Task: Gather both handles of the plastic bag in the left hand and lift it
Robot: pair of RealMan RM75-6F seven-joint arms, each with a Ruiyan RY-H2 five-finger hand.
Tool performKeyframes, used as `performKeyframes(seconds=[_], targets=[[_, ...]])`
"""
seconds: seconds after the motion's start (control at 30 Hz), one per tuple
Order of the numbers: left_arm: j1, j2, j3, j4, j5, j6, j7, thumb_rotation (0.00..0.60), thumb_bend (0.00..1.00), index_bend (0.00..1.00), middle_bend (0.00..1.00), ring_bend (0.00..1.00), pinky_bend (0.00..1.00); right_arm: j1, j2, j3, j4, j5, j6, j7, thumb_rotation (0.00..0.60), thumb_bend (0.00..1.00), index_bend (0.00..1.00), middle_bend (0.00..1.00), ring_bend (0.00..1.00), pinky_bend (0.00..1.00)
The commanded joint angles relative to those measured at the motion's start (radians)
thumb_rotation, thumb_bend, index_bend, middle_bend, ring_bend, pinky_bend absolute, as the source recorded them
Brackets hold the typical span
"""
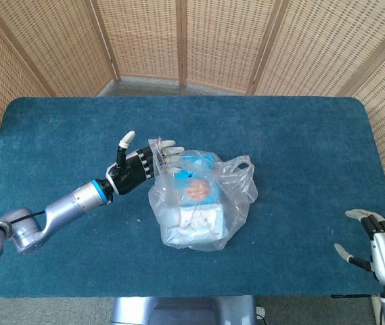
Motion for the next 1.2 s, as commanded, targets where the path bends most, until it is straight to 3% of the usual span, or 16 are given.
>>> performKeyframes(seconds=[0.03, 0.53, 1.2], targets=[[-0.001, 0.027, 0.014, -0.028, -0.015, 0.001, 0.034, 0.000, 0.19, 0.19, 0.20, 0.17, 0.24, 0.055, -0.029, 0.035, 0.039, -0.034, -0.018, 0.070, 0.529, 0.21, 0.29, 0.32, 0.28, 0.26], [-0.028, 0.081, 0.065, -0.114, -0.031, -0.006, 0.101, 0.000, 0.19, 0.19, 0.20, 0.17, 0.24, 0.267, -0.185, 0.115, 0.275, -0.062, -0.117, 0.212, 0.535, 0.15, 0.29, 0.32, 0.28, 0.29], [-0.062, 0.110, 0.100, -0.174, -0.071, -0.063, 0.228, 0.000, 0.21, 0.19, 0.20, 0.17, 0.25, 0.434, -0.330, 0.129, 0.520, 0.007, -0.264, 0.322, 0.541, 0.14, 0.29, 0.32, 0.28, 0.30]])
